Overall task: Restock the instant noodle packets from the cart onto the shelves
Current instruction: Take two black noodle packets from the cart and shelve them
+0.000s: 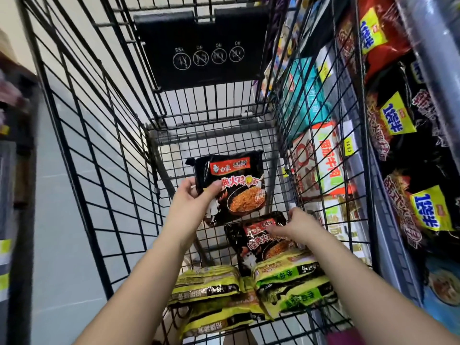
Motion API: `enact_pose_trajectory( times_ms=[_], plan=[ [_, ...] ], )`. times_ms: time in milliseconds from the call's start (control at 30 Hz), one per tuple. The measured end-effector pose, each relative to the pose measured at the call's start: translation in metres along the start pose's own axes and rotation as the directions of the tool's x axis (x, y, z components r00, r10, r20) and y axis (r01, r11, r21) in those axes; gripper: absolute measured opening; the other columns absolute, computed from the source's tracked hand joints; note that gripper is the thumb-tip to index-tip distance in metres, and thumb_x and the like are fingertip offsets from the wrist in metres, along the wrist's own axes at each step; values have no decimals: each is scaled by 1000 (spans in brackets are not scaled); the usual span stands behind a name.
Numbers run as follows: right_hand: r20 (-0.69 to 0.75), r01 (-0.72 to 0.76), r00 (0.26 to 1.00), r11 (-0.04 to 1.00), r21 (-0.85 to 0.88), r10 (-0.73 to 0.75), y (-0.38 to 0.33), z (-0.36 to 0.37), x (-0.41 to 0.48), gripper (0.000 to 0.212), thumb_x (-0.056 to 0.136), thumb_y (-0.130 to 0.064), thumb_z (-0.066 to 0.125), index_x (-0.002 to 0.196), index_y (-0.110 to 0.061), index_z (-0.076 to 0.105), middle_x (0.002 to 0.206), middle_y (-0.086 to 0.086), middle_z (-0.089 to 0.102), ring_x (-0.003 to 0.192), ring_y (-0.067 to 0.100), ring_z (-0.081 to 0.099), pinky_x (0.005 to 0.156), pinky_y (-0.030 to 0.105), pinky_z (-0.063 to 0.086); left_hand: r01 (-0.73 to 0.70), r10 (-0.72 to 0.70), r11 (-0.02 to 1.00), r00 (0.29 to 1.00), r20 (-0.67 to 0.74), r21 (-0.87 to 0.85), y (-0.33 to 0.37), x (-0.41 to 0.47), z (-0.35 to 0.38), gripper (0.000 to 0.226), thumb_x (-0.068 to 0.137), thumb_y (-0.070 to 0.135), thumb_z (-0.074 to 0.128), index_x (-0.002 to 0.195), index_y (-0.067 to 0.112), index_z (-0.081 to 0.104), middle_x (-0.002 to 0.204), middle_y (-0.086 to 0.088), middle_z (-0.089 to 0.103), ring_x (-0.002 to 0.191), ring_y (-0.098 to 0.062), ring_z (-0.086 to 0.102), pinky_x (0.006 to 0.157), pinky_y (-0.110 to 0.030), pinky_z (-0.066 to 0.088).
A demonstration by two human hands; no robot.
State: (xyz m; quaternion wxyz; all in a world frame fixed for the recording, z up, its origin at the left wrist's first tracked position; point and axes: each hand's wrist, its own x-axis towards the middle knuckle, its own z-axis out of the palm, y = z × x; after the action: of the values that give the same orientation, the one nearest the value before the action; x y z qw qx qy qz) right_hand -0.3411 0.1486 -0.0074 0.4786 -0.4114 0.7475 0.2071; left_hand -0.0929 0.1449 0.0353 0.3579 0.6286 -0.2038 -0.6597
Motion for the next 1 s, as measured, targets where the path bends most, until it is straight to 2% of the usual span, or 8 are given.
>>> enact_pose_trajectory(
  times_ms=[167, 267, 333, 433, 567, 733, 867, 1000],
  plan=[
    [93, -70, 991, 970, -233, 94, -13, 6, 5, 93, 82, -56, 78, 150, -6, 39, 148, 12, 53, 134, 28, 54, 97, 34, 51, -53, 53, 999, 998, 23, -7, 25, -11, -12, 40, 89, 26, 76, 124, 17, 59, 105, 2, 79, 104, -18, 74, 104, -45, 50],
    [90, -68, 991, 961, -268, 95, -11, 16, 19, 78, 73, -59, 84, 125, -5, 61, 117, 10, 71, 104, 25, 70, 67, 29, 52, -78, 78, 997, 997, 15, -9, 31, -15, -20, 51, 84, 32, 79, 128, 14, 60, 111, -8, 77, 106, -26, 73, 104, -53, 50],
    [81, -74, 992, 963, -259, 98, -11, 19, 23, 84, 68, -59, 87, 125, -3, 62, 116, 11, 72, 97, 24, 70, 68, 27, 49, -59, 59, 998, 998, 14, -39, 33, -18, -23, 62, 83, 31, 81, 135, 11, 55, 114, -7, 76, 107, -25, 73, 104, -51, 51],
    [45, -89, 994, 978, -188, 99, -12, 14, 19, 86, 67, -52, 91, 130, -7, 54, 114, 7, 71, 89, 19, 67, 69, 25, 50, -52, 53, 998, 998, 24, -46, 36, -21, -24, 65, 82, 34, 82, 136, 12, 55, 118, -7, 75, 111, -25, 72, 105, -50, 49],
    [33, -29, 999, 993, -114, 33, -12, 12, 17, 92, 63, -49, 94, 138, -15, 54, 137, 5, 63, 122, 25, 62, 97, 30, 50, -61, 62, 998, 997, 44, -8, 42, -26, -24, 67, 77, 40, 86, 133, 16, 59, 122, -7, 74, 114, -26, 70, 107, -52, 47],
    [104, 84, 991, 996, -19, -82, -13, 9, 17, 86, 65, -39, 96, 138, -18, 56, 137, 2, 62, 123, 25, 61, 105, 33, 48, -72, 71, 997, 997, 31, 20, 48, -28, -30, 72, 75, 46, 87, 134, 16, 59, 129, -9, 69, 120, -28, 67, 108, -53, 46],
    [137, 189, 970, 977, 97, -202, -8, 10, 20, 55, 62, -25, 98, 106, -24, 64, 112, -4, 72, 107, 19, 69, 99, 39, 54, -71, 69, 997, 997, 37, 40, 53, -32, -36, 48, 82, 32, 80, 124, 16, 64, 116, -9, 75, 109, -28, 72, 103, -52, 51],
    [48, 297, 945, 912, 283, -323, -5, 3, 11, 58, 67, -29, 96, 115, -28, 62, 108, -12, 72, 99, 3, 67, 73, 16, 51, -82, 81, 996, 997, 9, 39, 59, -35, -37, 48, 79, 30, 80, 121, 15, 64, 113, -9, 76, 105, -27, 74, 99, -48, 53]
  ],
)
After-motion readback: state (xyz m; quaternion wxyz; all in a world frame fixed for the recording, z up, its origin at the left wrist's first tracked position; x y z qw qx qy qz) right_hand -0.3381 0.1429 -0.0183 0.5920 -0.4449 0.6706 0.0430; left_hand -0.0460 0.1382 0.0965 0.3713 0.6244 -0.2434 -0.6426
